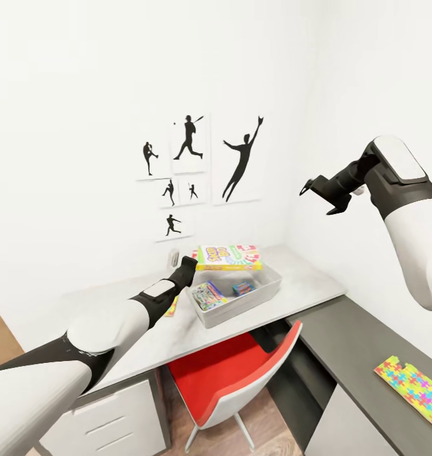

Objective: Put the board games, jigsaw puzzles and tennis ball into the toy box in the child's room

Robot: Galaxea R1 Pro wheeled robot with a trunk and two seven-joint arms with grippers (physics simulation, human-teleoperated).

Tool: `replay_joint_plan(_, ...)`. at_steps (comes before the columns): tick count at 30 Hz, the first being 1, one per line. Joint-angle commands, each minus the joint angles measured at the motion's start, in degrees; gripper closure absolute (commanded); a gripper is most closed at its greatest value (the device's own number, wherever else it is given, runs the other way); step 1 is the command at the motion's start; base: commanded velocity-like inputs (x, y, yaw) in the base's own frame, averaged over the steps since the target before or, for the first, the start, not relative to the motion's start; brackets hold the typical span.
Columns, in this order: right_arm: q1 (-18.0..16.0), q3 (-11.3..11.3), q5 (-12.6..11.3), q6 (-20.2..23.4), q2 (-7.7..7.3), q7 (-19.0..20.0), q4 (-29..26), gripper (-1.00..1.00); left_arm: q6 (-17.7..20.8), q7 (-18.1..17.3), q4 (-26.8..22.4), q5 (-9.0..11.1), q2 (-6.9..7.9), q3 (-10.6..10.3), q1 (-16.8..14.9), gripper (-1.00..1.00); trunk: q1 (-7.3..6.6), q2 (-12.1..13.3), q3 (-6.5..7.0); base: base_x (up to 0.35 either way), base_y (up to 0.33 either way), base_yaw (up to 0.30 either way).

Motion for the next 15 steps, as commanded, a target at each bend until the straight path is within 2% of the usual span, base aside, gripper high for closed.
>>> replay_joint_plan(1,-0.08,0.33,-0.46,0.28,-0.11,-0.42,-0.07,-1.00,0.22,-0.15,0.04,0.58,-0.01,-0.07,-0.06,1.00,0.04,-0.14,-0.14,0.000,-0.108,0.000)
replay_joint_plan(9,-0.08,0.35,-0.46,0.28,0.34,-0.42,-0.07,-1.00,0.16,0.00,0.04,0.63,-0.01,-0.06,-0.06,1.00,0.04,-0.14,-0.14,0.019,-0.058,0.020)
replay_joint_plan(15,-0.08,0.35,-0.46,0.28,0.20,-0.42,-0.07,-1.00,0.12,0.01,0.04,0.68,-0.01,-0.06,-0.06,1.00,0.04,-0.14,-0.14,0.001,-0.003,0.195)
